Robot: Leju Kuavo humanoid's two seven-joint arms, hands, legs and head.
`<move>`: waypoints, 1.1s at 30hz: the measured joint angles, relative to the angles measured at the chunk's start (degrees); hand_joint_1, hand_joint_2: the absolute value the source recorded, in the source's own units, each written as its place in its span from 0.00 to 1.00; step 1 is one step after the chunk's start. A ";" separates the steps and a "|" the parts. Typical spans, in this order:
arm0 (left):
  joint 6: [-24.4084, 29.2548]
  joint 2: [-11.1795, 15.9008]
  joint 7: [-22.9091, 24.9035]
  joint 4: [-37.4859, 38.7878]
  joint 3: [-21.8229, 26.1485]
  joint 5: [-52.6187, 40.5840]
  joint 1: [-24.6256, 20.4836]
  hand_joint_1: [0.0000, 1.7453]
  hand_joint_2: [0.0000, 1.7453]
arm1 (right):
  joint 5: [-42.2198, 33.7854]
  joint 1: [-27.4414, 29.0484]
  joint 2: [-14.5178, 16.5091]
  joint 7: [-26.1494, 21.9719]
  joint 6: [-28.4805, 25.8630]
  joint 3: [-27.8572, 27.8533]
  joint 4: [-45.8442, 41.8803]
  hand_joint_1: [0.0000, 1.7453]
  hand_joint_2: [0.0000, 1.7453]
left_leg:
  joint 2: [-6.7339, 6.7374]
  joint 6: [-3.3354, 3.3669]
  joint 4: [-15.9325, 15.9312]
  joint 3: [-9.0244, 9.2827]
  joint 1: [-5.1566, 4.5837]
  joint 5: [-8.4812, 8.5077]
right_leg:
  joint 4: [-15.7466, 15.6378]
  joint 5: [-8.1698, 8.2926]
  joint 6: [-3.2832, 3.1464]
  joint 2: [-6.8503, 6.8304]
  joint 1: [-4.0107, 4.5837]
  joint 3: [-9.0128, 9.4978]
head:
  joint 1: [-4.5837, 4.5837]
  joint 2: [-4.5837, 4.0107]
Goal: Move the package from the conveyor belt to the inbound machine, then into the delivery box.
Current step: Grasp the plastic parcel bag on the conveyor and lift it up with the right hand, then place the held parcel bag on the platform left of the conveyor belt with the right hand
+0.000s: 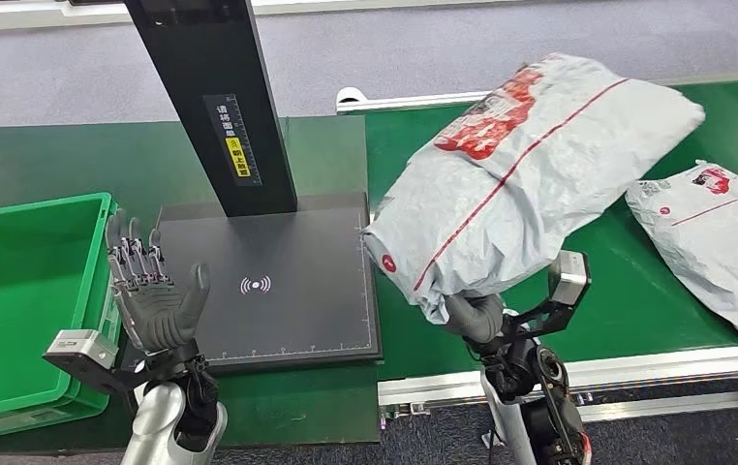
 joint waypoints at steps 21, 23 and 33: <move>-0.58 -1.13 0.00 2.16 0.05 -0.28 -2.00 0.00 1.00 | -46.30 -9.19 11.47 33.38 -7.38 8.24 23.49 1.00 1.00 | 0.02 -0.02 0.00 -0.02 -0.01 0.02 | 0.01 -0.01 -0.01 0.02 -0.01 -0.03 | 0.02 0.00; -0.65 -1.13 0.00 2.19 0.10 -0.28 -2.01 0.00 1.00 | -46.79 -9.25 11.66 33.16 -9.77 8.56 23.85 1.00 1.00 | 0.02 -0.02 0.00 -0.02 -0.01 0.02 | 0.01 0.00 -0.01 0.02 -0.01 -0.03 | 0.01 0.00; -0.97 -1.13 0.00 3.24 0.15 -0.35 -2.53 0.00 1.00 | -44.66 -8.26 12.58 35.04 -13.74 13.63 27.98 1.00 1.00 | 0.03 -0.03 0.00 -0.03 0.00 0.02 | 0.01 -0.01 -0.02 0.03 0.01 -0.08 | 0.01 0.00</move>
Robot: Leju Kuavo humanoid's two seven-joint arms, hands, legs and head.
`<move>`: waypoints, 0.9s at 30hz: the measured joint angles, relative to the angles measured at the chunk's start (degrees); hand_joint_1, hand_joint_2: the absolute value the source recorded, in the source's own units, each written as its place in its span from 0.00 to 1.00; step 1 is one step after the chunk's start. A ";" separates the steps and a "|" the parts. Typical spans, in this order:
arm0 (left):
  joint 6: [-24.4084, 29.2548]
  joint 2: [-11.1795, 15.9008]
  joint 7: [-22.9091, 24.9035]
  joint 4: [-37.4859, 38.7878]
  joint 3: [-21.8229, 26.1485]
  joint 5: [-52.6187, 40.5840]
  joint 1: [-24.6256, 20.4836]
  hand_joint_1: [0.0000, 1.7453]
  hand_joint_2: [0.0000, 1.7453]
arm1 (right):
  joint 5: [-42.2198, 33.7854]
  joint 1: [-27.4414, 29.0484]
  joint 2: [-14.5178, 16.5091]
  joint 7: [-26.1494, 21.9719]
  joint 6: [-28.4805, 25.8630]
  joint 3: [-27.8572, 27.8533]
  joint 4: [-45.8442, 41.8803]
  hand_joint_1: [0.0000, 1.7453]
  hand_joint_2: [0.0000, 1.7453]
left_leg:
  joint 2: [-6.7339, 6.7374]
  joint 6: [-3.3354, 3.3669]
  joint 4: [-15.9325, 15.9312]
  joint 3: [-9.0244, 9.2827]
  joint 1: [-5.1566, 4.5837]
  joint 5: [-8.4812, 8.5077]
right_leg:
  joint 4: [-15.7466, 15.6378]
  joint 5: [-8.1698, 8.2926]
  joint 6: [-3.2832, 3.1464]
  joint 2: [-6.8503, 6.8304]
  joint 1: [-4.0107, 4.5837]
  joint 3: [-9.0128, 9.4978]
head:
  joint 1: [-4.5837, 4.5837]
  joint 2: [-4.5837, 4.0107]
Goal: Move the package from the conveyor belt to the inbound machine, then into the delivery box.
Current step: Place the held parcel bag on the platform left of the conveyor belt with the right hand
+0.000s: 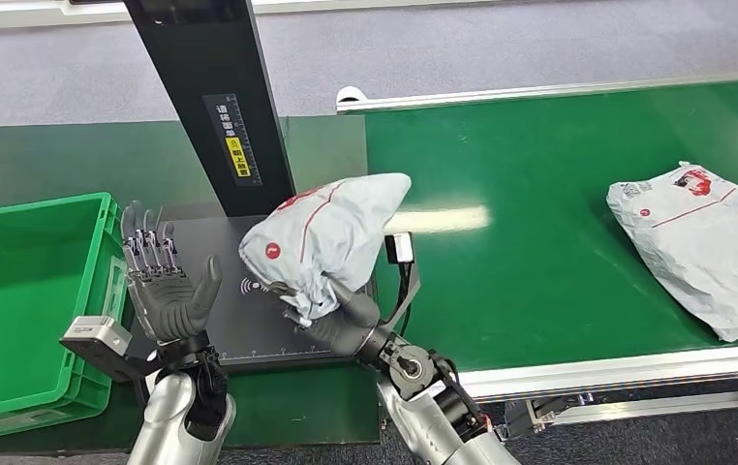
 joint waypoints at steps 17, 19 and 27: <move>3.75 0.30 0.00 0.14 5.17 1.48 0.03 0.00 1.00 | 6.20 2.64 1.18 -5.37 3.49 12.63 10.01 0.00 1.00 | 0.00 0.00 -0.01 -0.01 0.00 0.00 | 0.00 0.00 0.00 0.00 0.00 0.01 | 0.04 0.00; 3.76 0.36 0.00 0.14 5.97 1.45 0.03 0.00 1.00 | 6.74 2.63 1.11 -6.17 2.47 13.55 10.67 0.00 1.00 | 0.00 0.00 -0.01 -0.01 0.00 0.00 | 0.00 0.00 0.00 0.00 0.00 0.01 | 0.03 0.00; 3.95 0.45 0.00 0.14 7.23 1.44 0.36 0.00 1.00 | 11.64 2.51 0.93 -12.16 -1.50 16.34 12.02 0.00 1.00 | 0.00 0.00 -0.01 -0.01 0.00 0.00 | 0.00 0.00 0.00 0.00 0.00 0.00 | 0.03 0.00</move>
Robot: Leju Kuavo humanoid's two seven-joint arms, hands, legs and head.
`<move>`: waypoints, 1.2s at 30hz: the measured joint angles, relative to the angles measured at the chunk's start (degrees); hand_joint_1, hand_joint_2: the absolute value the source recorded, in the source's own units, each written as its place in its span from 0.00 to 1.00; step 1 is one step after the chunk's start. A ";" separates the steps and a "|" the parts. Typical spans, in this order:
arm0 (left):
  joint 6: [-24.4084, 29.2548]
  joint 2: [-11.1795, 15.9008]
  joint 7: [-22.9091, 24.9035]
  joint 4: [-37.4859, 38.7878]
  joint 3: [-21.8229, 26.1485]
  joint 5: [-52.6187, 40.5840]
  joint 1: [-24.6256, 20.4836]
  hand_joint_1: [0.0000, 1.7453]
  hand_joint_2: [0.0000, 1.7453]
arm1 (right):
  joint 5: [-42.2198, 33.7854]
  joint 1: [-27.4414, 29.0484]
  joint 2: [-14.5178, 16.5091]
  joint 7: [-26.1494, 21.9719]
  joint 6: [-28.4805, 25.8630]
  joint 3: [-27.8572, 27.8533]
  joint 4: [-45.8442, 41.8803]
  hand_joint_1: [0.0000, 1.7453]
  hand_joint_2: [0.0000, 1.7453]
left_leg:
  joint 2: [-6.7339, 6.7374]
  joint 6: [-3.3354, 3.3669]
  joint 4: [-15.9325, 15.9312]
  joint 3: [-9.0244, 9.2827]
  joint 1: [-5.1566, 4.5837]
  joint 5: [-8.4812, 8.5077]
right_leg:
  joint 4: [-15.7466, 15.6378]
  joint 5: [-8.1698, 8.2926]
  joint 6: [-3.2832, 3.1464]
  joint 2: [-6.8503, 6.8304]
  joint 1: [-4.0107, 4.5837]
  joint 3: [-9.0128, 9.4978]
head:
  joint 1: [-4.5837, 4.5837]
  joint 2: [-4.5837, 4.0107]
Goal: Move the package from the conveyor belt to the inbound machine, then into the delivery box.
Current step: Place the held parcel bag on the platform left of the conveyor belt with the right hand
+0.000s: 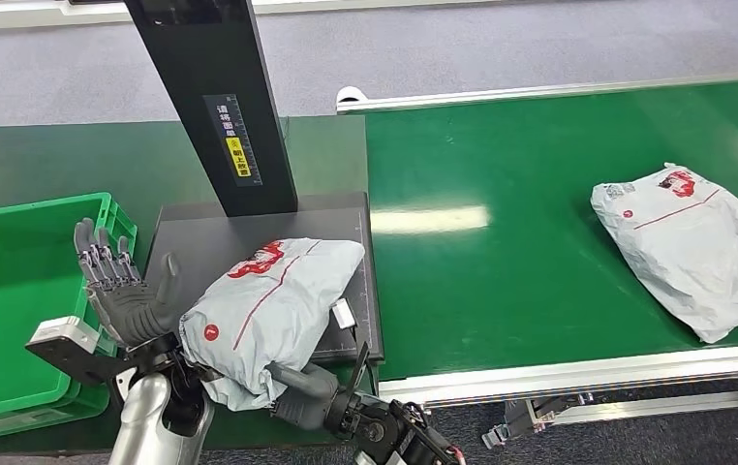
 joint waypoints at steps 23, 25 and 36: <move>-0.22 0.05 0.00 1.32 0.76 -0.96 -0.64 0.00 1.00 | -3.49 3.28 -5.89 9.21 29.34 2.46 -12.50 0.00 1.00 | 0.00 0.00 0.00 0.02 -0.01 0.00 | -0.01 0.00 0.00 0.00 -0.01 0.02 | 0.00 0.00; -0.07 0.05 0.00 1.47 0.76 -0.99 -0.67 0.00 1.00 | -1.58 3.23 -7.19 7.74 29.69 2.52 -13.20 0.00 1.00 | 0.00 0.00 0.00 0.03 -0.01 0.00 | -0.01 0.01 0.00 0.00 -0.01 0.02 | 0.00 0.00; 0.32 0.04 0.00 1.57 0.76 -1.01 -0.67 0.00 1.00 | -0.85 3.14 -10.24 6.70 29.54 2.55 -14.83 0.00 1.00 | 0.00 0.00 0.00 0.04 0.00 0.00 | -0.01 0.01 0.00 0.00 0.00 0.03 | -0.01 0.00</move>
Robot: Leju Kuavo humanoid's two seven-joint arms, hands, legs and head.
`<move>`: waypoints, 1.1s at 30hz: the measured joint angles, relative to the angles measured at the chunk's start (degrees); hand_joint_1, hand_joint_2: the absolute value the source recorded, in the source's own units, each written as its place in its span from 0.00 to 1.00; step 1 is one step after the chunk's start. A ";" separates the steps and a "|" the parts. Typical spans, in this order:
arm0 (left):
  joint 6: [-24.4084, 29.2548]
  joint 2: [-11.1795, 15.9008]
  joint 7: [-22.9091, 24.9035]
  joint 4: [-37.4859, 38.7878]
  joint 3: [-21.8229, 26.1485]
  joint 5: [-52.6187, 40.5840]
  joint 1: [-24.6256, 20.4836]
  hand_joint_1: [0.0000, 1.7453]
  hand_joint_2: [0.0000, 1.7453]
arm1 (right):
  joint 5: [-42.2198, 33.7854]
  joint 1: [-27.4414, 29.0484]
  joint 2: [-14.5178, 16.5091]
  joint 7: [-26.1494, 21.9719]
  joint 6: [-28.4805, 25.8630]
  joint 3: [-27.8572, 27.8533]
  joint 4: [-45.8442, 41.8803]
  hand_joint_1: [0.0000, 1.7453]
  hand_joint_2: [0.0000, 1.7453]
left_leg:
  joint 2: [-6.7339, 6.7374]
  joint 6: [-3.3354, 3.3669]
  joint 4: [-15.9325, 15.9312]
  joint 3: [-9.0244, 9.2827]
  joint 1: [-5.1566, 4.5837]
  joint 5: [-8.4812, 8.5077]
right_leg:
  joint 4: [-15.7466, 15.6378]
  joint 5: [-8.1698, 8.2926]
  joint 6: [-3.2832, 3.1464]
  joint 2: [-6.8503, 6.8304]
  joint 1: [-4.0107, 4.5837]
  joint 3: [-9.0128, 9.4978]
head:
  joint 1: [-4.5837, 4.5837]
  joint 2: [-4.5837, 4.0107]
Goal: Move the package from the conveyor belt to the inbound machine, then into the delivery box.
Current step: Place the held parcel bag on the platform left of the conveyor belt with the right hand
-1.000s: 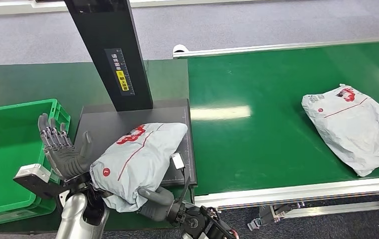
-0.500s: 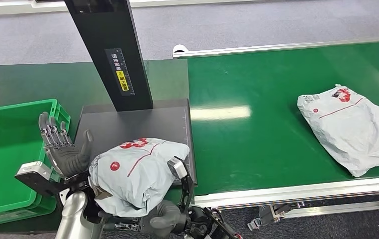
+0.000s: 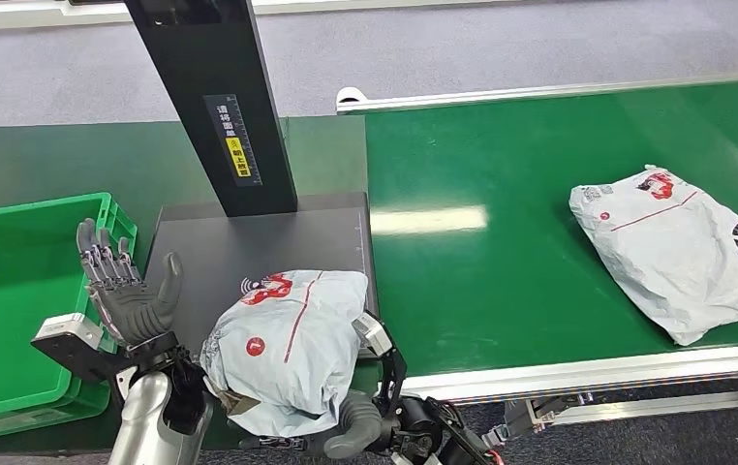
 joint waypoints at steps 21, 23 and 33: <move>-0.68 0.07 -0.01 -1.56 0.20 -1.54 2.97 0.00 1.00 | -11.10 1.07 1.40 -6.72 -35.87 -15.88 -2.63 0.00 1.00 | -0.02 0.01 0.00 0.00 -0.01 0.01 | 0.00 0.00 0.01 -0.02 -0.01 0.04 | 0.00 0.00; -0.81 0.05 -0.01 -1.55 0.18 -1.63 2.97 0.00 1.00 | -10.71 1.15 1.52 -6.79 -35.85 -17.31 -2.62 0.00 1.00 | -0.01 0.00 0.00 0.01 -0.01 0.00 | 0.00 0.00 0.01 -0.01 -0.01 0.02 | -0.01 0.00; -0.71 0.05 0.00 -1.17 -0.10 -1.90 2.50 0.00 1.00 | -8.86 1.77 2.45 -6.18 -35.85 -20.40 -2.53 0.00 1.00 | -0.01 0.00 0.00 0.00 0.00 0.00 | 0.00 0.00 0.00 -0.01 0.00 0.01 | 0.00 0.00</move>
